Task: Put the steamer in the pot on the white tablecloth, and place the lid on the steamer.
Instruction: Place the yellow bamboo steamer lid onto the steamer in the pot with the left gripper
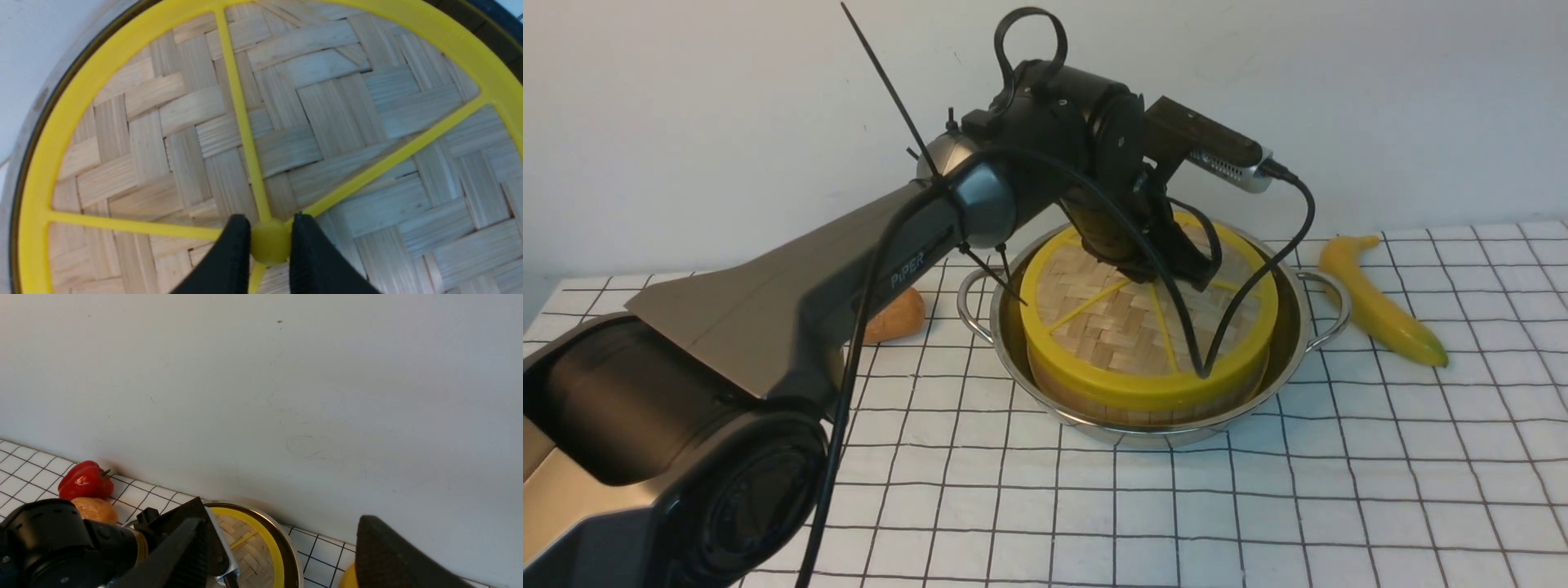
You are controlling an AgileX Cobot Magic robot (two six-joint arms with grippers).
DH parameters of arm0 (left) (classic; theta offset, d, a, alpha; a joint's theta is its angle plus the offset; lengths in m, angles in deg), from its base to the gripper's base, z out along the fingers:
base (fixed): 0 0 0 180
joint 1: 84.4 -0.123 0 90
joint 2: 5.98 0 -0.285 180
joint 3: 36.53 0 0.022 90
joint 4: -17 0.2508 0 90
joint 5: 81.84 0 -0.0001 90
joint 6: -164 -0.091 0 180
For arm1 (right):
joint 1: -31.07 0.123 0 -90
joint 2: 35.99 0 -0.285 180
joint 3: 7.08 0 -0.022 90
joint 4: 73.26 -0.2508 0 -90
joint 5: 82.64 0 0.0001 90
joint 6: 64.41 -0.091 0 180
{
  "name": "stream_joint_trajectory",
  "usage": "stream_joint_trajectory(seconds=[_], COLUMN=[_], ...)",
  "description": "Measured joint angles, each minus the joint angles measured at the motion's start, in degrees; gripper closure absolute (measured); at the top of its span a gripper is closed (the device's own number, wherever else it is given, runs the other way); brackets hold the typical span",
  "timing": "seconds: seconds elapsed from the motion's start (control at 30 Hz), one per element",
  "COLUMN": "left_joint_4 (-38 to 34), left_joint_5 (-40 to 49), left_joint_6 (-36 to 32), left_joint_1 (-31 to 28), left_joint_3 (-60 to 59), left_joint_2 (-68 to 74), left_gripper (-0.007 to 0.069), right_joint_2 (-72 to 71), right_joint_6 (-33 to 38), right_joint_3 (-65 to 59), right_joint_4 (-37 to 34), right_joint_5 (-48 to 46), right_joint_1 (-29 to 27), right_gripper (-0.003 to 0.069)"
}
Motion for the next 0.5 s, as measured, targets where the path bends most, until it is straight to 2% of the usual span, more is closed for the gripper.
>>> stream_joint_trajectory(seconds=[0.17, 0.27, 0.33, 0.4, 0.43, 0.47, 0.5], left_joint_4=[0.1, 0.3, 0.7, 1.3, 1.6, 1.7, 2.4], left_joint_5=[0.1, 0.1, 0.1, 0.1, 0.1, 0.1, 0.6], left_joint_6=[0.0, 0.0, 0.0, 0.0, 0.0, 0.0, 0.0], left_joint_1=[0.0, 0.0, 0.0, 0.0, 0.0, 0.0, 0.0], left_joint_3=[0.0, 0.0, 0.0, 0.1, 0.1, 0.1, 0.2], left_joint_2=[0.0, 0.0, 0.0, 0.0, 0.0, 0.0, 0.0], left_gripper=[0.051, 0.0476, 0.0432, 0.0314, 0.0279, 0.0279, 0.0197], right_joint_2=[0.0, 0.0, 0.0, 0.0, 0.0, 0.0, 0.0], right_joint_6=[0.0, 0.4, 0.4, 0.6, 0.6, 0.6, 0.6], right_joint_3=[0.0, 0.0, 0.0, 0.0, 0.0, 0.0, 0.0], right_joint_4=[0.0, -0.4, -0.4, -0.5, -0.6, -0.6, -0.6], right_joint_5=[0.0, 0.0, 0.0, 0.0, 0.0, 0.0, 0.0], right_joint_1=[0.0, 0.0, 0.0, 0.0, 0.0, 0.0, 0.0], right_gripper=[0.0177, 0.0177, 0.0177, 0.0177, 0.0177, 0.0177, 0.0177])
